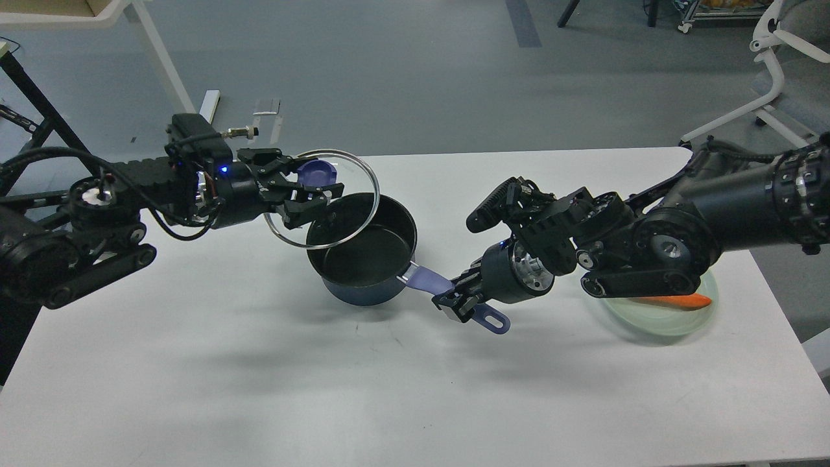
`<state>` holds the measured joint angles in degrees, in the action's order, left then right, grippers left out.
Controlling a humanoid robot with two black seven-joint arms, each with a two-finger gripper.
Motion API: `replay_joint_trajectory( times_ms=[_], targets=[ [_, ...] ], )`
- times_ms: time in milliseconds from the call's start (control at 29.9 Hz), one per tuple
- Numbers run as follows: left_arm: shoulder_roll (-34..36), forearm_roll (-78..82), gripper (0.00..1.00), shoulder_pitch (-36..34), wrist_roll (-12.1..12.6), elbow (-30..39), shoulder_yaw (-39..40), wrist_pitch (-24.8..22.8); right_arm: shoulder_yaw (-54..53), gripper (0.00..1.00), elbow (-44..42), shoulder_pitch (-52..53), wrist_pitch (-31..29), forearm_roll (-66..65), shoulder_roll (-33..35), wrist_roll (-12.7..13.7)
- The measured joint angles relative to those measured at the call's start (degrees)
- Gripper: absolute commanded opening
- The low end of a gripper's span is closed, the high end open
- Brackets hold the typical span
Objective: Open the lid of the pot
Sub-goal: 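Lift the glass lid off the pot with the left gripper, then lower the lid onto the table beside the pot and release it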
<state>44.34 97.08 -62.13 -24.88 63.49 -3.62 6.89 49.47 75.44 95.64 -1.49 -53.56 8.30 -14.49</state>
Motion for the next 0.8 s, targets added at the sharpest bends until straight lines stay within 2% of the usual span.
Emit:
replay_joint_trajectory(
  times_ms=[167, 301, 602, 802],
  targets=[
    [9.8, -0.2, 0.46, 3.7, -1.2, -0.2, -1.9, 1.1, 0.0, 0.27, 0.0, -0.3, 0.0, 0.0, 0.2, 0.0],
    [13.6, -0.4, 0.46, 9.1, -2.9, -1.3, -2.4, 4.6, 0.0, 0.27, -0.1, -1.1, 0.0, 0.0, 0.2, 0.0],
    [12.2, -0.6, 0.48, 20.3, -3.1, -7.6, -2.5, 10.3, -0.1, 0.27, -0.9, -1.1, 0.0, -0.4, 0.1, 0.0],
    [8.8, -1.7, 0.53, 22.2, -3.1, -11.0, -2.7, 11.5, 0.0, 0.27, -0.8, -0.8, 0.0, -0.5, 0.2, 0.0]
  ],
)
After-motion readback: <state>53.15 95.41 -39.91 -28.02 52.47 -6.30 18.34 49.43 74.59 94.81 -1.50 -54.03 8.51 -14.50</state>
